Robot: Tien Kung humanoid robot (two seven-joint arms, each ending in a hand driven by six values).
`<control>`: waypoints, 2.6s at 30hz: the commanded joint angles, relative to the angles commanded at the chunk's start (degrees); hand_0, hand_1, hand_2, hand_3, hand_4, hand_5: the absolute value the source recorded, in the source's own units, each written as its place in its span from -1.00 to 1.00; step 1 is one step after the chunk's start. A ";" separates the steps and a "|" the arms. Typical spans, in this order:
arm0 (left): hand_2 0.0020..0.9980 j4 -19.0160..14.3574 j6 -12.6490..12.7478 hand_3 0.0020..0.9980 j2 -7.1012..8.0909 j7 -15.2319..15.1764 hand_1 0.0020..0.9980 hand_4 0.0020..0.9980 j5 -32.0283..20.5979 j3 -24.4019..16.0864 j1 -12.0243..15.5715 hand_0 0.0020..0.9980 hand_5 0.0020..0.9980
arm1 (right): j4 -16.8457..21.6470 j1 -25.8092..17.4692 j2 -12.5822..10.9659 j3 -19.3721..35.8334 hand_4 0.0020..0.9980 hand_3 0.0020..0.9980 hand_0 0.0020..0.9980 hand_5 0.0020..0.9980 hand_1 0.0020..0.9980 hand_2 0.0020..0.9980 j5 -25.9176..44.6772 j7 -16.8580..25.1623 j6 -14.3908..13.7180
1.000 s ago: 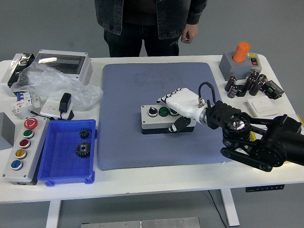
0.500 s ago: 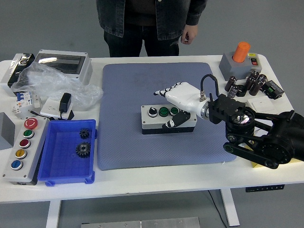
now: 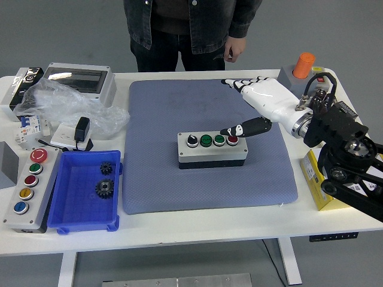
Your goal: Pick up the button,place it on the desk,press the button,press the button
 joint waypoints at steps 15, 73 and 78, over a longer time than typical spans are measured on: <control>0.25 -0.04 0.33 0.26 0.18 0.08 0.42 0.14 0.28 -0.10 -0.15 0.35 -0.26 | 4.02 -0.30 0.18 -2.88 -0.20 0.77 -0.12 -0.86 -0.23 -0.47 -1.29 -7.89 7.22; 0.26 0.00 1.45 0.27 0.19 -0.42 0.42 0.14 0.04 0.18 -0.33 0.35 -0.22 | 1.84 4.32 2.29 -10.77 -0.36 0.67 -0.21 -1.00 -0.46 -0.60 2.69 -7.27 7.98; 0.26 0.01 1.40 0.27 0.19 -0.40 0.42 0.14 0.03 0.22 -0.35 0.35 -0.21 | 1.34 2.30 1.66 -5.42 -0.32 0.65 -0.25 -1.00 -0.46 -0.59 3.03 -4.83 5.01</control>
